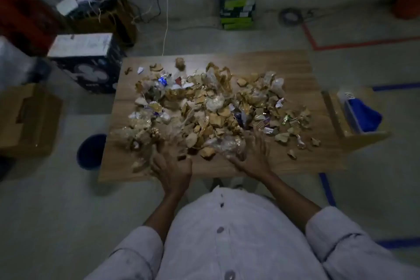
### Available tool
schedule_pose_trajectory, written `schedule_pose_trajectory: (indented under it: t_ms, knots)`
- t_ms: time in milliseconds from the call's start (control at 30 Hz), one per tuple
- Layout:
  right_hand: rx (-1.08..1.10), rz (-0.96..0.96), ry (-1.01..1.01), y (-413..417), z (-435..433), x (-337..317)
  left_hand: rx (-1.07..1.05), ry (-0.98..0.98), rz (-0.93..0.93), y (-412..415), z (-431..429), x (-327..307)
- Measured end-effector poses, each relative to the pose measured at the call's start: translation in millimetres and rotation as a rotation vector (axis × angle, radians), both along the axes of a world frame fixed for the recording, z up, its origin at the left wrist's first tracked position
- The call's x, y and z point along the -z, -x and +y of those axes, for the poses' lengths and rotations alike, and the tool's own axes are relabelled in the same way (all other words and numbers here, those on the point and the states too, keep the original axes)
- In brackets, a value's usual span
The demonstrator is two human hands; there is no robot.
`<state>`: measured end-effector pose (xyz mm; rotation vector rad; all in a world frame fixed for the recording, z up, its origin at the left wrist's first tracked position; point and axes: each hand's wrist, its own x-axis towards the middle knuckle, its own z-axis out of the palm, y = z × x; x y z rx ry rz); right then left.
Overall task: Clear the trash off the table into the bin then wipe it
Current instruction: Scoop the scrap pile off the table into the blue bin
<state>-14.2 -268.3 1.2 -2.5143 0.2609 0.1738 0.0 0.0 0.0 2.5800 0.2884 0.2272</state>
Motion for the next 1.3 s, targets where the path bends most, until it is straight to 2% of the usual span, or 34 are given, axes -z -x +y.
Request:
schedule_pose_trajectory:
  t_ms: [67,133,233,400,567,700,767,833,900,967,1033,1100,1200,1300]
  knots:
    - [-0.167,-0.004,0.117,1.7,-6.8,11.0,-0.298,0.118,0.160,4.8,-9.5,6.1]
    - [-0.280,0.007,0.151,5.4,-13.4,24.3,-0.385,0.237,0.296,5.9,-16.6,14.6]
    - [-0.353,0.022,0.141,-1.6,-16.6,36.2,-0.335,0.332,0.371,-8.3,-32.1,22.8]
    - [-0.388,0.071,0.115,-29.0,-15.5,34.4,-0.248,0.255,0.450,-27.0,-61.9,24.4]
    - [-0.310,0.081,0.181,-53.6,-2.9,36.6,-0.088,0.292,0.435,-46.9,-85.0,32.9]
    - [-0.283,0.083,0.133,-78.3,9.5,39.4,0.046,0.435,0.475,-71.2,-110.7,26.1]
    - [-0.268,0.090,0.058,-95.2,17.2,34.3,0.119,0.475,0.446,-83.9,-115.2,16.7]
    - [-0.228,0.090,0.069,-112.1,27.9,23.2,0.144,0.468,0.397,-91.9,-110.7,4.9]
    - [-0.145,0.071,0.111,-120.6,40.3,8.4,0.151,0.407,0.354,-92.0,-97.7,-9.8]
    - [-0.073,0.005,0.092,-116.3,53.2,-6.8,0.158,0.310,0.234,-84.9,-74.3,-24.4]
    - [-0.117,-0.117,0.103,-104.4,67.8,-15.8,0.098,0.222,0.069,-76.1,-41.1,-32.7]
    - [-0.243,-0.185,0.127,-97.4,87.7,-16.5,-0.100,0.182,-0.023,-70.7,-3.1,-33.1]
    - [-0.394,-0.096,0.103,-105.9,127.6,-19.7,-0.435,0.214,0.053,-86.3,52.9,-33.2]
    - [-0.410,-0.014,0.053,-113.7,165.9,-29.6,-0.533,0.419,0.160,-121.6,99.4,-21.9]
